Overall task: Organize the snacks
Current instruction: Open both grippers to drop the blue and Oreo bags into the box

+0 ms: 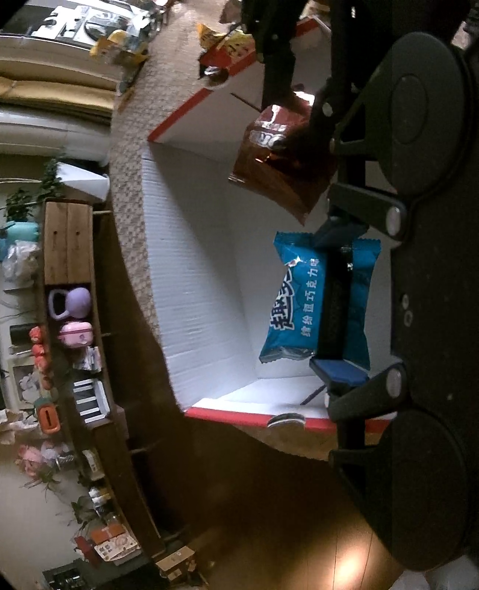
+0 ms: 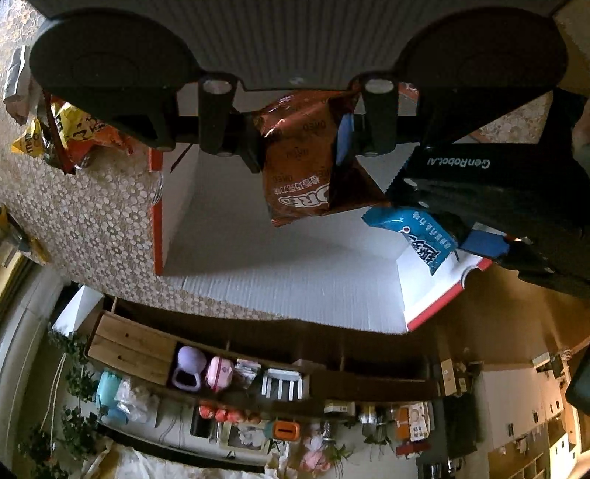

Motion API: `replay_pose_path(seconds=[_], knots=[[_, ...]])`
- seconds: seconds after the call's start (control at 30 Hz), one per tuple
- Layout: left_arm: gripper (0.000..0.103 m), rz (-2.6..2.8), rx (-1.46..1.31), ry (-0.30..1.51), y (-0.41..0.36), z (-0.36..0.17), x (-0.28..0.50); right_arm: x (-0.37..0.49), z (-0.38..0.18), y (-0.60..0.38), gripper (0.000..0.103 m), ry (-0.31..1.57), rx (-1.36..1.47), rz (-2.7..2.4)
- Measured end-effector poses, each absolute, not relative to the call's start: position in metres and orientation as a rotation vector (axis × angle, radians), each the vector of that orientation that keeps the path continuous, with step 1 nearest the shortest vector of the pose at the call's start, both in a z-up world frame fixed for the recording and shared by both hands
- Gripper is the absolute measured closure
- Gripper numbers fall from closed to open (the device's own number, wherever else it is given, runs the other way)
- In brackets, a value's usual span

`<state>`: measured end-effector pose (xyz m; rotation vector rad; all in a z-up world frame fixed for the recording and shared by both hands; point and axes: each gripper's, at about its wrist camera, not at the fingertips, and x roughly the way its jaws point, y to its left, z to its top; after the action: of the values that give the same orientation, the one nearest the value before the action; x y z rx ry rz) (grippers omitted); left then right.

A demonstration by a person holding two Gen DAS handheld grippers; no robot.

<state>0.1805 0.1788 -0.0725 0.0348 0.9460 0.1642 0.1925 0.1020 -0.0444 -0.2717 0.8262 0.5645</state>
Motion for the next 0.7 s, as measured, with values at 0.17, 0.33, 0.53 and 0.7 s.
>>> replay_pose_path(seconds=[0.17, 0.33, 0.53, 0.7], knots=[[0.039, 0.178, 0.039, 0.97, 0.184, -0.078, 0.183, 0.196, -0.045, 0.101, 0.061, 0.838, -0.26, 0.556], [0.033, 0.183, 0.033, 0.959, 0.184, -0.076, 0.18, 0.192, -0.04, 0.099, 0.061, 0.833, -0.249, 0.566], [0.024, 0.203, 0.024, 0.937, 0.185, -0.068, 0.172, 0.183, -0.031, 0.094, 0.048, 0.807, -0.244, 0.561], [0.017, 0.203, 0.02, 0.902, 0.184, -0.056, 0.161, 0.173, -0.018, 0.089, 0.044, 0.784, -0.229, 0.565]])
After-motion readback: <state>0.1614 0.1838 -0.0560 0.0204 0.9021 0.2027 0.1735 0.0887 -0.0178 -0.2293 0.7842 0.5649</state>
